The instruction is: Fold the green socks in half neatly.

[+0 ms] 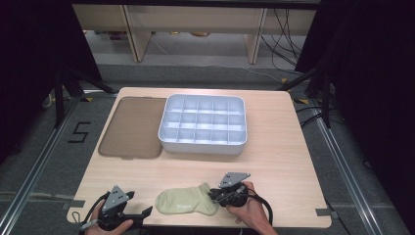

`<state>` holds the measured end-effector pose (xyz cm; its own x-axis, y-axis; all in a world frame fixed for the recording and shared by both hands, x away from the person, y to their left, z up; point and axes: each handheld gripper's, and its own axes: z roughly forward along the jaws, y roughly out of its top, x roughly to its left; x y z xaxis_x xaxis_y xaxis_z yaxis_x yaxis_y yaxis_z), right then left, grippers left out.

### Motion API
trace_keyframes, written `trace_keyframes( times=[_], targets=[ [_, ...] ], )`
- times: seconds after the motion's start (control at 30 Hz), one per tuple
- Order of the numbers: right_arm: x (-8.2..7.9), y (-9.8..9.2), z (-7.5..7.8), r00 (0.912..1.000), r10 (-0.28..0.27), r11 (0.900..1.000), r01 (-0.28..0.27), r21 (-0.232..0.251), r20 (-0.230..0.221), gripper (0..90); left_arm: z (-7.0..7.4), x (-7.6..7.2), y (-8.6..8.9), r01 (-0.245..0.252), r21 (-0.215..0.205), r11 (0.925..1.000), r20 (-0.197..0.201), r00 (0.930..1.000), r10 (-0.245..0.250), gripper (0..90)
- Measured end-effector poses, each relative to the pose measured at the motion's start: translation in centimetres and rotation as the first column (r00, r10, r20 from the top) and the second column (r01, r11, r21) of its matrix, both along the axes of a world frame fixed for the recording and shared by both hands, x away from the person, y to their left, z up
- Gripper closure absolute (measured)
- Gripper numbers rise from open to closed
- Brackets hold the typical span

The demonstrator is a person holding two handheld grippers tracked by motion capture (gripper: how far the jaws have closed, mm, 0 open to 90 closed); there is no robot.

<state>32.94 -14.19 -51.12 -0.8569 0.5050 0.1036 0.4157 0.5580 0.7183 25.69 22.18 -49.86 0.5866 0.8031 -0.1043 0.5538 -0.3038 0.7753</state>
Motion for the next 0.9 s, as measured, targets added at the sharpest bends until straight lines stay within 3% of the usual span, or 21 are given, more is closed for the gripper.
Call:
trace_keyframes(
  times=[0.07,0.2,0.23,0.3,0.4,0.43,0.47,0.5,0.57,0.63,0.73,0.77,0.87,0.9],
  targets=[
    [0.0,-0.3,0.6,0.9998,0.006,1.000,-0.005,0.018,-0.018,81.2,-0.1,0.0,-0.2,-0.021,-0.034,0.9992,0.007,0.9997,0.022,16.0],
    [-0.2,-1.0,1.6,0.9990,0.042,0.999,-0.041,0.030,-0.018,81.3,-0.1,0.0,-0.1,-0.021,-0.032,0.9993,0.005,0.9998,0.021,16.0],
    [-0.1,-1.3,1.8,0.9986,0.051,0.998,-0.051,0.030,-0.013,81.3,0.0,0.0,0.1,-0.006,-0.008,1.0000,0.002,1.0000,0.006,15.9],
    [-0.1,-1.8,2.2,0.9979,0.064,0.997,-0.063,0.047,-0.010,81.4,0.0,0.0,0.1,-0.004,-0.007,1.0000,0.002,1.0000,0.004,16.0],
    [0.0,-3.0,2.9,0.9968,0.077,0.996,-0.076,0.051,-0.022,81.4,-0.1,0.0,-0.2,-0.018,-0.035,0.9992,0.004,0.9998,0.018,15.9],
    [0.1,-3.5,3.0,0.9976,0.068,0.997,-0.067,0.039,-0.015,81.4,0.0,0.0,0.1,0.001,-0.007,1.0000,-0.001,1.0000,-0.001,16.0],
    [0.2,-3.8,3.0,0.9973,0.070,0.997,-0.070,0.033,-0.021,81.3,-0.1,0.0,-0.2,-0.019,-0.037,0.9991,0.004,0.9998,0.020,16.0],
    [0.2,-3.8,3.0,0.9973,0.070,0.997,-0.070,0.033,-0.021,81.3,-0.1,0.0,-0.2,-0.019,-0.037,0.9991,0.004,0.9998,0.020,16.0],
    [0.7,-5.1,3.0,0.9977,0.058,0.998,-0.057,0.019,-0.035,81.4,0.0,0.0,-0.1,-0.001,-0.011,0.9999,0.007,1.0000,0.001,16.0],
    [1.0,-5.8,2.9,0.9983,0.048,0.999,-0.048,0.006,-0.034,81.3,-0.1,0.0,-0.2,-0.005,-0.024,0.9997,0.009,1.0000,0.005,16.0],
    [1.4,-6.6,2.7,0.9982,0.037,0.999,-0.038,-0.009,-0.048,81.3,-0.1,0.0,0.0,0.015,0.005,0.9999,0.012,0.9998,-0.015,16.0],
    [1.6,-6.9,2.6,0.9979,0.033,0.999,-0.034,-0.015,-0.055,81.2,-0.2,0.0,-0.4,-0.013,-0.039,0.9992,0.004,0.9999,0.013,16.1],
    [1.7,-7.2,2.3,0.9977,0.015,1.000,-0.016,-0.019,-0.066,81.2,-0.1,0.0,-0.2,0.024,-0.003,0.9997,-0.003,0.9997,-0.024,16.1],
    [1.8,-7.4,1.9,0.9975,0.018,0.999,-0.020,-0.029,-0.069,81.2,-0.2,-0.1,-0.8,0.009,-0.043,0.9990,-0.010,0.9999,-0.010,16.3]
  ],
)
